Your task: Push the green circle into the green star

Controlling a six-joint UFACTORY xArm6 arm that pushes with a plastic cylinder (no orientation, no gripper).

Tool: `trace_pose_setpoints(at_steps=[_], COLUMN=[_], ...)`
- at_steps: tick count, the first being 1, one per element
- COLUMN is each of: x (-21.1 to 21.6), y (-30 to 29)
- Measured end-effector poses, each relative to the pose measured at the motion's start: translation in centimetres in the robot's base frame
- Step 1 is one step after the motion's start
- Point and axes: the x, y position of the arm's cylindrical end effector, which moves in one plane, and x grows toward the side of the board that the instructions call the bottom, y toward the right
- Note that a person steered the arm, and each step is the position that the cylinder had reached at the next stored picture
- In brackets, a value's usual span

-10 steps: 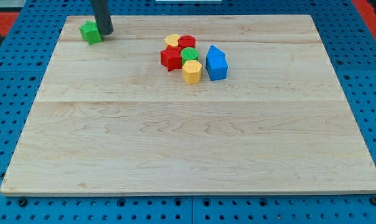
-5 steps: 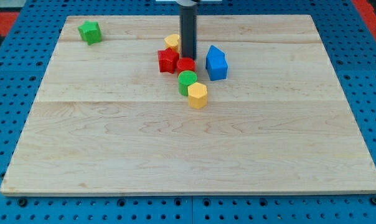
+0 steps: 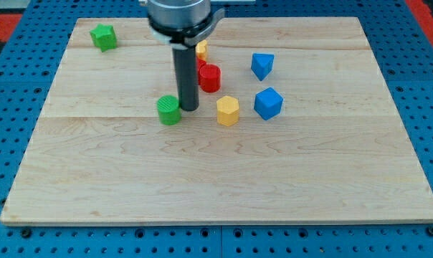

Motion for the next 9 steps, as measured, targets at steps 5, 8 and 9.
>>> trace_pose_setpoints(at_steps=[5, 8, 9], x=[-0.1, -5.5, -5.5], y=[-11.9, -11.5, -10.3])
